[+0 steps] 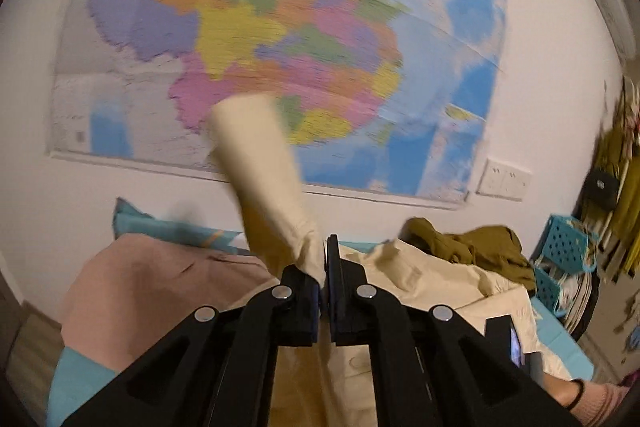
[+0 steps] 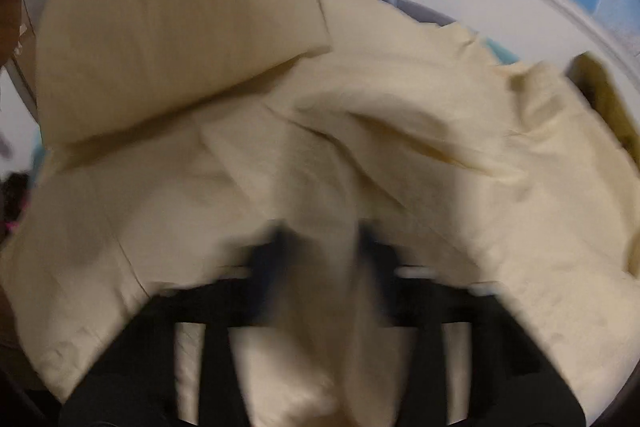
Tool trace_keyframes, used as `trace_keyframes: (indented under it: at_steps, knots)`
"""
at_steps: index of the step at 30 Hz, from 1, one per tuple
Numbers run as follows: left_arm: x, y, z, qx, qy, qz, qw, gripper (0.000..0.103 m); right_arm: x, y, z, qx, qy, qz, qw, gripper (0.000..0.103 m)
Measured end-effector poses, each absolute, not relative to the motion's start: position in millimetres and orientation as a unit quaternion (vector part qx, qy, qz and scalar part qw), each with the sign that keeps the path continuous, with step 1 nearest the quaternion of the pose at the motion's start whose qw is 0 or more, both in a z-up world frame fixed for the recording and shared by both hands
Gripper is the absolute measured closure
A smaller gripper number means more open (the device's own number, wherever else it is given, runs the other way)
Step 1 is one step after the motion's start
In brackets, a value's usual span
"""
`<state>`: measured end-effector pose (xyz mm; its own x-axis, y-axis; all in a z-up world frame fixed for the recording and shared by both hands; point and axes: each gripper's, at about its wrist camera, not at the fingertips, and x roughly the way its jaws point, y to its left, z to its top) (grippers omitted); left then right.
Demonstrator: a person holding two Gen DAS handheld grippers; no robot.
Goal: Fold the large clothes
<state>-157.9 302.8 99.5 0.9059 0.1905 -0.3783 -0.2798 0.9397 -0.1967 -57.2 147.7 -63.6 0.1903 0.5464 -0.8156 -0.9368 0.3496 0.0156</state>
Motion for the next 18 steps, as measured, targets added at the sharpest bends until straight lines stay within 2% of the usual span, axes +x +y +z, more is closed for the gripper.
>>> trace_keyframes:
  at_steps: [3,7,9,13,16,18]
  knots:
    - [-173,316,101,-0.128,0.168,0.136,0.968,0.101,-51,141,-29,-0.203,0.352,0.524,0.748,0.097]
    - [-188,335,111,-0.139,0.141,0.162,0.967,0.101,-60,144,15,-0.182,0.291,0.545,0.765,0.097]
    - [-200,346,124,-0.148,0.115,0.181,0.966,0.101,-64,156,9,-0.192,0.3,0.556,0.751,0.097]
    - [-213,352,144,-0.136,0.093,0.198,0.966,0.101,-76,182,-44,-0.24,0.359,0.568,0.701,0.096]
    - [-213,341,151,-0.12,0.092,0.184,0.971,0.101,-79,178,-58,-0.238,0.384,0.57,0.686,0.078]
    - [-205,326,152,-0.102,0.097,0.167,0.976,0.101,-79,163,-49,-0.208,0.391,0.586,0.679,0.053]
